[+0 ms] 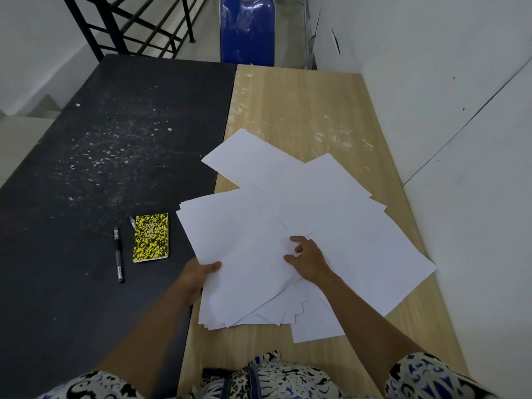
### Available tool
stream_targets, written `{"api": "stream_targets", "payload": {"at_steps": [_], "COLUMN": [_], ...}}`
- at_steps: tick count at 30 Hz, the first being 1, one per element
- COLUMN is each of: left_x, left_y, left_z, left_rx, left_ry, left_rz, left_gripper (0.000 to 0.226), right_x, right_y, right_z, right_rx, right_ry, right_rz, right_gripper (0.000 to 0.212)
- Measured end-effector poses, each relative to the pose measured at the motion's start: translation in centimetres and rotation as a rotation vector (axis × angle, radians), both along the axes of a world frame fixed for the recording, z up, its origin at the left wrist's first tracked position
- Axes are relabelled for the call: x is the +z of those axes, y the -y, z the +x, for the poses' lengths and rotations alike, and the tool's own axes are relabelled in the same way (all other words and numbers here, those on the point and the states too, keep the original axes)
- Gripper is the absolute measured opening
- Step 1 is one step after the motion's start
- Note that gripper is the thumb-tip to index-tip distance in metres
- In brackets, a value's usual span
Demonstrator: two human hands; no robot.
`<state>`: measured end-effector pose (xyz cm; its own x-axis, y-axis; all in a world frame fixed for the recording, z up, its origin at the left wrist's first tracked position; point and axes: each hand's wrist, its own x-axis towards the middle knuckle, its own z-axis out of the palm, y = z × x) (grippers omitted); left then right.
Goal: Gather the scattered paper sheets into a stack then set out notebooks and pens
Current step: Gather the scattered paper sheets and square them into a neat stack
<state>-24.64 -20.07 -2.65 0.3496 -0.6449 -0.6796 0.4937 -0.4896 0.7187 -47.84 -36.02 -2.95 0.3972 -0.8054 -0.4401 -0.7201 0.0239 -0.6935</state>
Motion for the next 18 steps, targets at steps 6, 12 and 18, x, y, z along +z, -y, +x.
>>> {"api": "stream_targets", "payload": {"at_steps": [6, 12, 18], "left_x": [1.4, 3.0, 3.9], "left_y": [-1.1, -2.9, -5.0], "left_z": [0.5, 2.4, 4.0], "left_rx": [0.002, -0.006, -0.080], "left_ry": [0.013, 0.019, 0.003], "left_rz": [-0.044, -0.076, -0.057], "left_gripper": [0.028, 0.034, 0.035], "right_x": [-0.2, 0.9, 2.1], "right_y": [-0.9, -1.8, -1.4], "right_z": [-0.2, 0.7, 1.7], "right_rx": [-0.298, -0.477, -0.888], "right_ry": [0.066, 0.284, 0.677], "right_rz": [0.017, 0.204, 0.587], "right_gripper": [0.075, 0.096, 0.035]}}
